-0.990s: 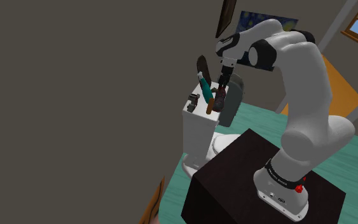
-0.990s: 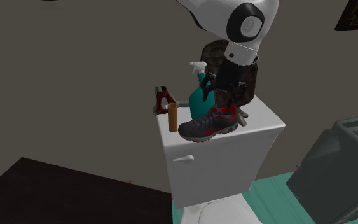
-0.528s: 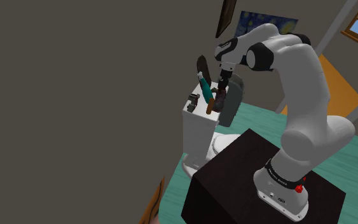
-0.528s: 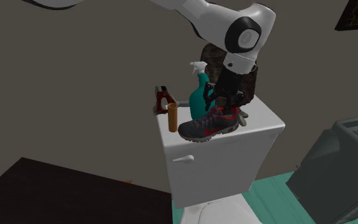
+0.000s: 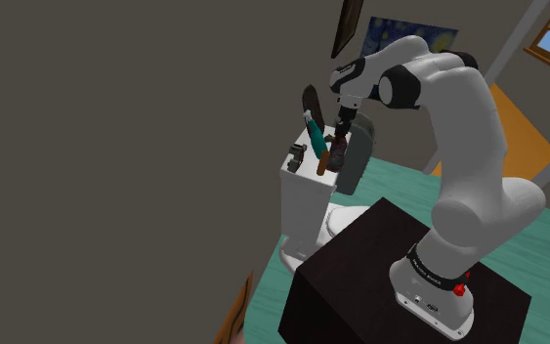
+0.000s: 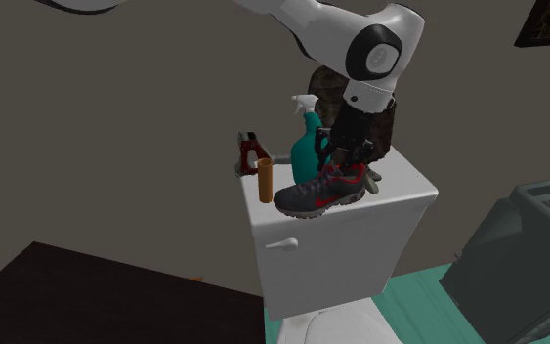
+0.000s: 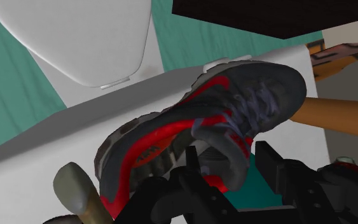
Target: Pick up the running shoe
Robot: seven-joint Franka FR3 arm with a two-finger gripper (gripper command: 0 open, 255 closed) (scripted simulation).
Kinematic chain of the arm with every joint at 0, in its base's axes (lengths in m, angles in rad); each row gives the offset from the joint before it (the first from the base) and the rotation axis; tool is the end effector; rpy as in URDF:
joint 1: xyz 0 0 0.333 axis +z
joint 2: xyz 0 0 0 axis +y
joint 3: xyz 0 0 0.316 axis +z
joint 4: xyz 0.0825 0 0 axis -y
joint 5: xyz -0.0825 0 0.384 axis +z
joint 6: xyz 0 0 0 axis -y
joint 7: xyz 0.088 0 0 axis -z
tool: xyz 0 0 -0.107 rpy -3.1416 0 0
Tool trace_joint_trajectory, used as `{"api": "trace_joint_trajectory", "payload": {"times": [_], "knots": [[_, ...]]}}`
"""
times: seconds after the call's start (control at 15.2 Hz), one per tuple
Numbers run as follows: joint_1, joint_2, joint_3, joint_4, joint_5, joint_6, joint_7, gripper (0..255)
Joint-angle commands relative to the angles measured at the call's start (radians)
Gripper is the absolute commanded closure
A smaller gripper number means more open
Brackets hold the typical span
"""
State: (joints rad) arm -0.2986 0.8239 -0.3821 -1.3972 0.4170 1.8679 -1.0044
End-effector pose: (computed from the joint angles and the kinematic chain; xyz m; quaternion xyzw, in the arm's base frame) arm 0.5888 -0.3744 0.2165 -0.9832 -0.1054 0.0631 0.1347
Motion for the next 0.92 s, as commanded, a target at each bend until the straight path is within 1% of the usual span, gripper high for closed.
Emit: {"api": "trace_joint_trajectory", "payload": {"times": [0.0, 0.86], "knots": [[0.001, 0.004, 0.000, -0.002, -0.001, 0.000, 0.003, 255], [0.011, -0.088, -0.022, 0.023, -0.032, -0.111, 0.028, 255]]}}
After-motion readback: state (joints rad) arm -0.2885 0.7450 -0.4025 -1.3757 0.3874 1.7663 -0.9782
